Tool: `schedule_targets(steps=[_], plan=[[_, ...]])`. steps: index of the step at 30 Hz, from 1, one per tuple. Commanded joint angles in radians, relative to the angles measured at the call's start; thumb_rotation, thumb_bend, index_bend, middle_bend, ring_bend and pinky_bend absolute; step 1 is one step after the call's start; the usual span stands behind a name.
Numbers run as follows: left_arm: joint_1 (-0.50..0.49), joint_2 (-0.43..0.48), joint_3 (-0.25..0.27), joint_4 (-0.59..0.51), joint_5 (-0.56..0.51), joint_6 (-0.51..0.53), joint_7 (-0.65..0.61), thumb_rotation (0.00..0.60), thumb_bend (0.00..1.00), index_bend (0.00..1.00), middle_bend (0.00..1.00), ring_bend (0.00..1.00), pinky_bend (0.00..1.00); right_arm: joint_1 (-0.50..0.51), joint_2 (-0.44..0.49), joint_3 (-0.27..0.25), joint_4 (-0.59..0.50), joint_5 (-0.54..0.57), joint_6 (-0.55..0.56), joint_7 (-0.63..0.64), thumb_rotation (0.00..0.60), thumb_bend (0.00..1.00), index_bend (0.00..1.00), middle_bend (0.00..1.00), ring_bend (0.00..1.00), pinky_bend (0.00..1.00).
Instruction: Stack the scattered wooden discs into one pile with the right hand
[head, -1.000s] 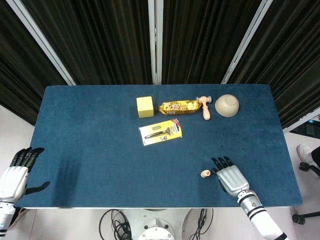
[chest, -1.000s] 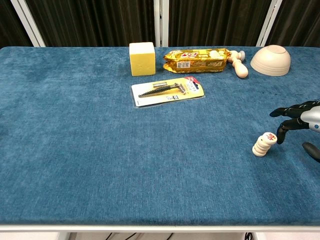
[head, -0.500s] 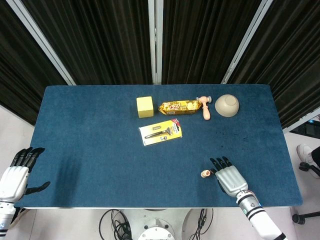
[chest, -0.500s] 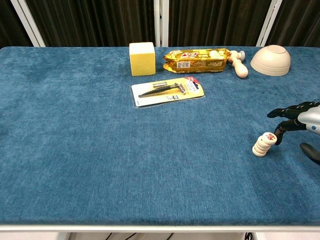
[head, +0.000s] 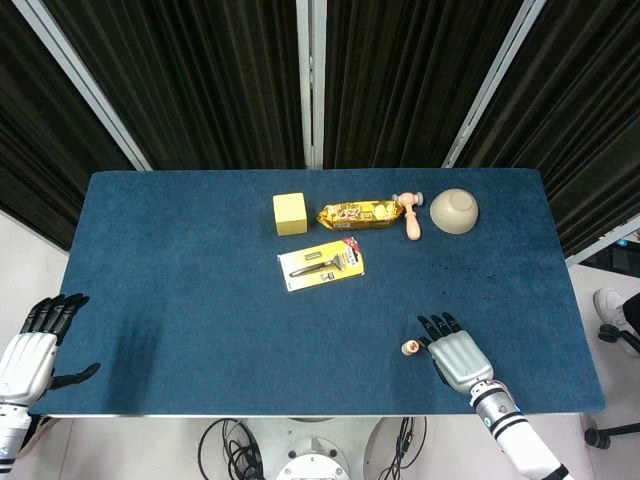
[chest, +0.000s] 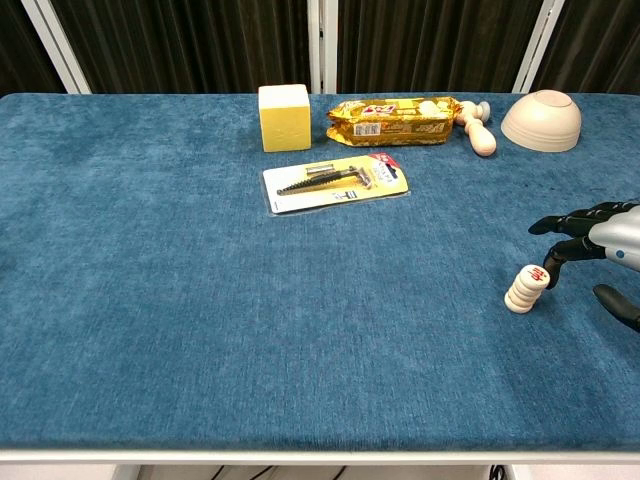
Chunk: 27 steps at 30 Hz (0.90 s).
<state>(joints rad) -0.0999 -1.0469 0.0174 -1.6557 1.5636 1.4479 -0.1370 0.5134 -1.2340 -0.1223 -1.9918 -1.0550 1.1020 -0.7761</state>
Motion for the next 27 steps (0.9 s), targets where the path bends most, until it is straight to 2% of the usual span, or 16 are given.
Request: schedule_targets(steps=[1, 5, 10, 15, 17, 19, 21, 24, 27], plan=[[0.0, 0.0, 0.0, 0.0, 0.0, 0.0, 0.0, 0.6, 0.13, 0.11, 0.07, 0.0, 0.0, -0.002, 0.006, -0.001, -0.004, -0.002, 0.006, 0.0, 0.6, 0.66, 0.31, 0.0, 0.0, 0.0], [0.0, 0.0, 0.0, 0.001, 0.0, 0.001, 0.001, 0.6, 0.13, 0.11, 0.07, 0.0, 0.0, -0.018, 0.045, 0.004, -0.029, -0.026, 0.036, 0.036, 0.6, 0.66, 0.31, 0.0, 0.0, 0.0], [0.001, 0.0, -0.001, 0.003, -0.001, 0.002, 0.001, 0.6, 0.13, 0.11, 0.07, 0.0, 0.0, -0.082, 0.135, 0.013, -0.044, -0.122, 0.134, 0.165, 0.6, 0.64, 0.3, 0.0, 0.0, 0.0], [0.001, -0.001, 0.0, 0.0, 0.003, 0.004, 0.008, 0.6, 0.13, 0.11, 0.07, 0.0, 0.0, -0.192, 0.169, 0.008, 0.067, -0.305, 0.308, 0.326, 0.6, 0.62, 0.08, 0.0, 0.0, 0.0], [0.002, -0.002, 0.0, 0.0, 0.004, 0.005, 0.012, 0.6, 0.13, 0.11, 0.07, 0.0, 0.0, -0.235, 0.16, 0.007, 0.132, -0.364, 0.383, 0.369, 0.6, 0.57, 0.01, 0.0, 0.0, 0.0], [0.002, -0.004, -0.001, 0.001, 0.003, 0.006, 0.017, 0.6, 0.13, 0.11, 0.07, 0.0, 0.0, -0.284, 0.146, 0.007, 0.193, -0.408, 0.459, 0.414, 0.6, 0.41, 0.0, 0.0, 0.0, 0.0], [0.003, -0.006, -0.002, 0.001, 0.003, 0.01, 0.026, 0.6, 0.13, 0.11, 0.07, 0.0, 0.0, -0.324, 0.139, 0.008, 0.234, -0.432, 0.514, 0.437, 0.6, 0.32, 0.0, 0.0, 0.0, 0.0], [0.004, -0.01, -0.005, 0.003, 0.011, 0.022, 0.039, 0.6, 0.13, 0.11, 0.07, 0.0, 0.0, -0.366, 0.136, 0.015, 0.261, -0.447, 0.563, 0.448, 0.6, 0.27, 0.0, 0.0, 0.0, 0.0], [0.008, -0.017, -0.008, 0.012, 0.013, 0.035, 0.05, 0.6, 0.13, 0.11, 0.07, 0.0, 0.0, -0.385, 0.139, 0.024, 0.266, -0.453, 0.576, 0.463, 0.6, 0.26, 0.0, 0.0, 0.0, 0.0]])
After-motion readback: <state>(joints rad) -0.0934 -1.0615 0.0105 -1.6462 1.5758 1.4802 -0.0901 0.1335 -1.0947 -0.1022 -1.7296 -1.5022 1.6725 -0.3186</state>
